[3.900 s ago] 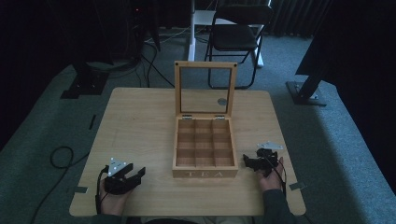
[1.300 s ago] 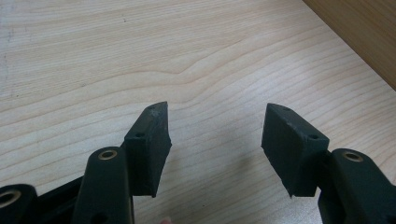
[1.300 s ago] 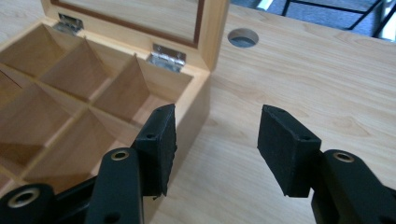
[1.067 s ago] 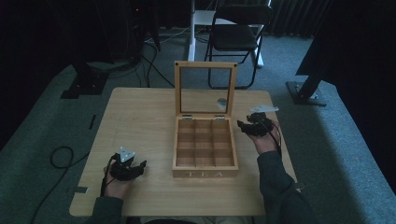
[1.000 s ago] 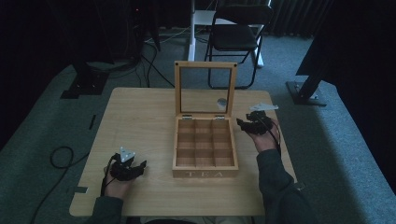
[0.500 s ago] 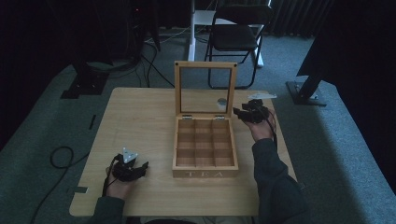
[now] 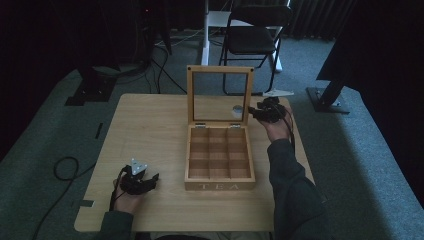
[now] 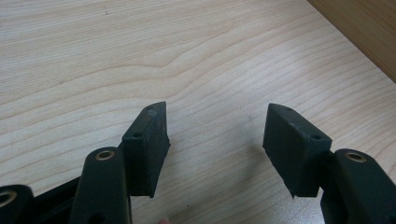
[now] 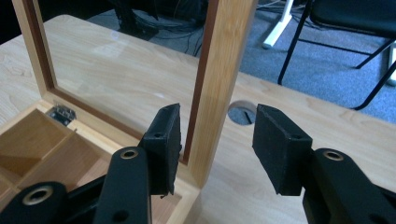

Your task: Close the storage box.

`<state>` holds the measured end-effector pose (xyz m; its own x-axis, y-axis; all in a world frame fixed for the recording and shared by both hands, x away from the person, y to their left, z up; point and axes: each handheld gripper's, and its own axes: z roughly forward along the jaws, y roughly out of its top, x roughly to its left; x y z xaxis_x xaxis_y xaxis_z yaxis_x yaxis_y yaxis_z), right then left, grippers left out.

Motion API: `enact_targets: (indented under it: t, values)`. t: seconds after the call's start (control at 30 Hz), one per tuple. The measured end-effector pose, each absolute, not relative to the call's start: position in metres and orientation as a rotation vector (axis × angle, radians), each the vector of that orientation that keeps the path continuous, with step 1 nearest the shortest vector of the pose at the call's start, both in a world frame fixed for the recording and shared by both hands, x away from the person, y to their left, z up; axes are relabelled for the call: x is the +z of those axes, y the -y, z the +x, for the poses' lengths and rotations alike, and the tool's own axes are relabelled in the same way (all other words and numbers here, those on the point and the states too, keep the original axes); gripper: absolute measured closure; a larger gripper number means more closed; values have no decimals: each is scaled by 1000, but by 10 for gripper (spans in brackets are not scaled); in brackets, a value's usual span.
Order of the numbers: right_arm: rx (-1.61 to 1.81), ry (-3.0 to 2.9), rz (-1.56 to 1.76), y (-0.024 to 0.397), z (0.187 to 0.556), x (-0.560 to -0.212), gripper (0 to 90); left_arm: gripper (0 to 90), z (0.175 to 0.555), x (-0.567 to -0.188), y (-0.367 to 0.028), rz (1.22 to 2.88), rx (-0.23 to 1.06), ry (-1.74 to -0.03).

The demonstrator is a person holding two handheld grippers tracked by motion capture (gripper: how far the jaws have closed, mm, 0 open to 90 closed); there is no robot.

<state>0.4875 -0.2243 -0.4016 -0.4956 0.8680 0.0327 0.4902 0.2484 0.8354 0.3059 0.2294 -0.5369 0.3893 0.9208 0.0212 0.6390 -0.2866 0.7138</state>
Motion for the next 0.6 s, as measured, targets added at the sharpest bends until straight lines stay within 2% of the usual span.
enact_targets:
  t: [0.6]
  values:
    - [1168, -2106, 1229, 209, 520, -394, 452, 407, 303, -535, -231, 2013, 584, -1334]
